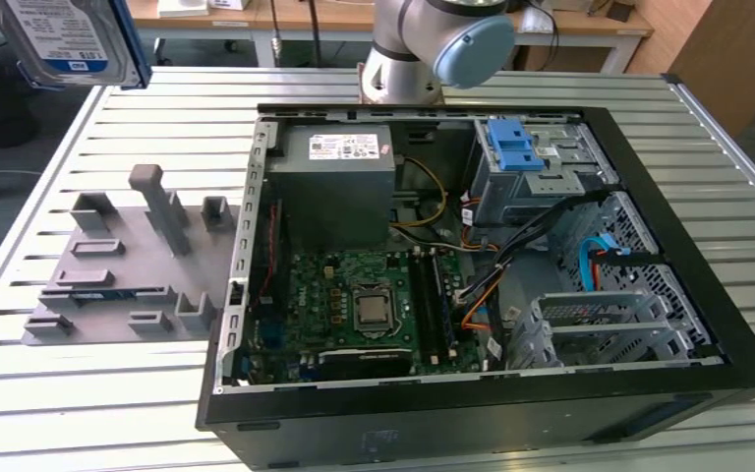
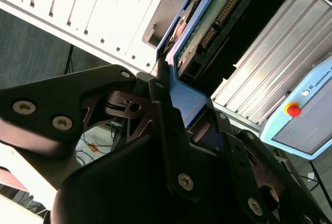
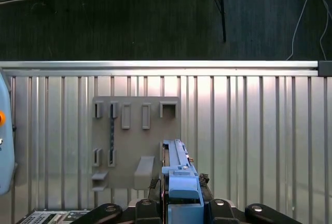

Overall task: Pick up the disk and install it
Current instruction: 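Pick up the disk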

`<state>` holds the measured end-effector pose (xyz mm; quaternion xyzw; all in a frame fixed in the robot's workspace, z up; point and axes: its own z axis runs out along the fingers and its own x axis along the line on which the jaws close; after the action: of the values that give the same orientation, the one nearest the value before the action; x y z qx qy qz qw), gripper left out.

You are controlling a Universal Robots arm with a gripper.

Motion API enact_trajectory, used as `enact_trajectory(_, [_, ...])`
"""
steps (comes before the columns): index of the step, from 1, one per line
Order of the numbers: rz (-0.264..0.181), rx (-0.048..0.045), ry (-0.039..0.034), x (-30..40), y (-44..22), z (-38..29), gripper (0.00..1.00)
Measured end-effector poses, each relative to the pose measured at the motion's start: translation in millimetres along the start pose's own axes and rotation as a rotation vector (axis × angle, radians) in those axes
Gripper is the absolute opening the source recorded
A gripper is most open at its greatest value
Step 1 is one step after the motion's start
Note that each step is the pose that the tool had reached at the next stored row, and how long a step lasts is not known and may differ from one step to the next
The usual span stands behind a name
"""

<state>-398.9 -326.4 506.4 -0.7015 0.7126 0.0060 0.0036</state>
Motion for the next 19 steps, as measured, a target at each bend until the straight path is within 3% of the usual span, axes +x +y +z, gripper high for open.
enact_trajectory(19, [0.0, 0.0, 0.0, -0.3, -18.1, 0.0, 0.36])
